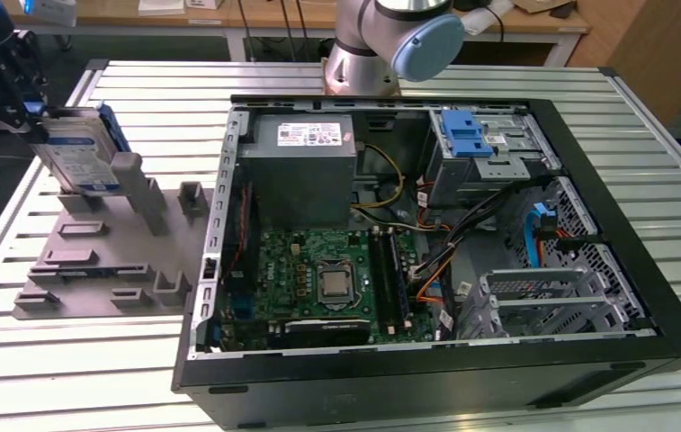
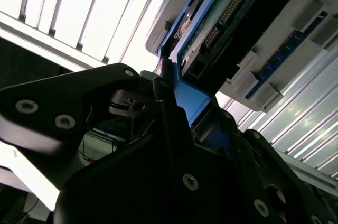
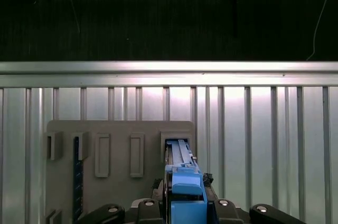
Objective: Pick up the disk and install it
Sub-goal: 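Pick up the disk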
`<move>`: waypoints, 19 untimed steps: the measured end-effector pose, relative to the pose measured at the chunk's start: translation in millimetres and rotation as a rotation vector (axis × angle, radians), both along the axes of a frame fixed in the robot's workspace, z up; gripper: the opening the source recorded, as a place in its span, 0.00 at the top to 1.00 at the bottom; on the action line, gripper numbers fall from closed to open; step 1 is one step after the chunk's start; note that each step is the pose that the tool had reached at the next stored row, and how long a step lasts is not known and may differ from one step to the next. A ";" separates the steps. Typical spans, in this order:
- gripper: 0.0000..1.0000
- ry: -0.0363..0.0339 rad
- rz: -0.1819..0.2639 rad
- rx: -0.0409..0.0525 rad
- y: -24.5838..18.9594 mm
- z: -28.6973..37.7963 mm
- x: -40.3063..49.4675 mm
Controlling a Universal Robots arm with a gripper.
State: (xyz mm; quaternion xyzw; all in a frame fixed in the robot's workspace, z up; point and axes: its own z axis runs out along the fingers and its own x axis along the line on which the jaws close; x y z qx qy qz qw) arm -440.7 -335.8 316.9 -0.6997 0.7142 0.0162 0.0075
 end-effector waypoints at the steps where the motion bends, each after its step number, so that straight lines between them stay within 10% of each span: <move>1: 0.63 -0.0001 0.000 0.0000 0.0 0.3 0.0; 19: 0.63 -0.0001 0.000 -0.0018 0.0 17.2 0.0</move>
